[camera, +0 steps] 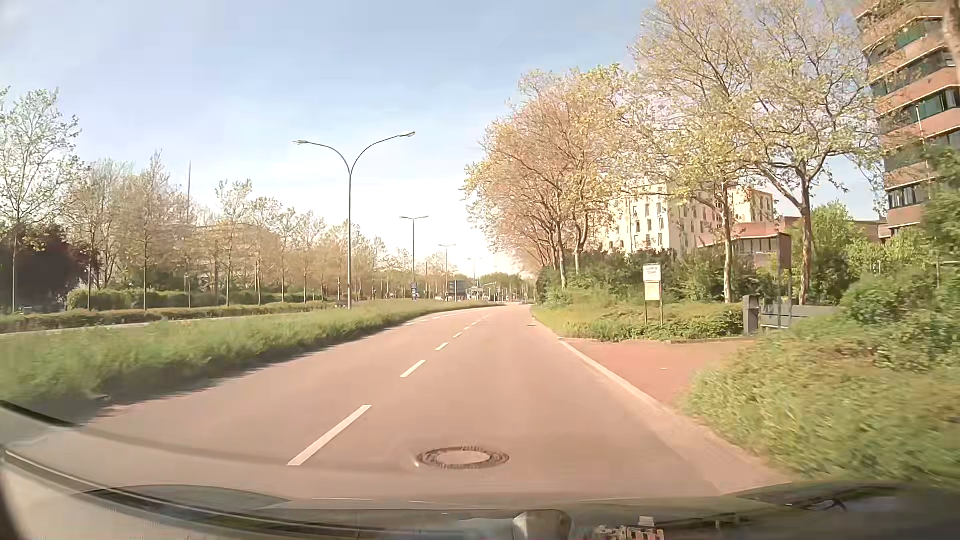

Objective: Follow the waypoints while adhering to traffic rules and regulations

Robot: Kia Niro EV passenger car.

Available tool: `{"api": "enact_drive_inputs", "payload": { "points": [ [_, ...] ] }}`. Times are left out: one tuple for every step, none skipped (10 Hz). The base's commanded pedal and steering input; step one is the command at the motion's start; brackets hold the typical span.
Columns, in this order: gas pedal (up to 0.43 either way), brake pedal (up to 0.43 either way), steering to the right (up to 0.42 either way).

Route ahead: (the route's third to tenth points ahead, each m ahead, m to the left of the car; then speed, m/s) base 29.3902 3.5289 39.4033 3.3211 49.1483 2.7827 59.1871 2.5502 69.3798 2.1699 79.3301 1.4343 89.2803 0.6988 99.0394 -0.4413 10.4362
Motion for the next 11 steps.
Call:
{"api": "enact_drive_inputs", "payload": {
  "points": [
    [0.059,0.000,0.003],
    [0.059,0.000,0.003],
    [0.059,0.000,0.003],
    [0.059,0.000,0.003],
    [0.059,0.000,0.003],
    [0.059,0.000,0.001],
    [0.059,0.000,0.000],
    [0.059,0.000,0.000],
    [0.059,0.000,0.000],
    [0.059,0.000,0.000],
    [0.059,0.000,0.000]
  ]
}}
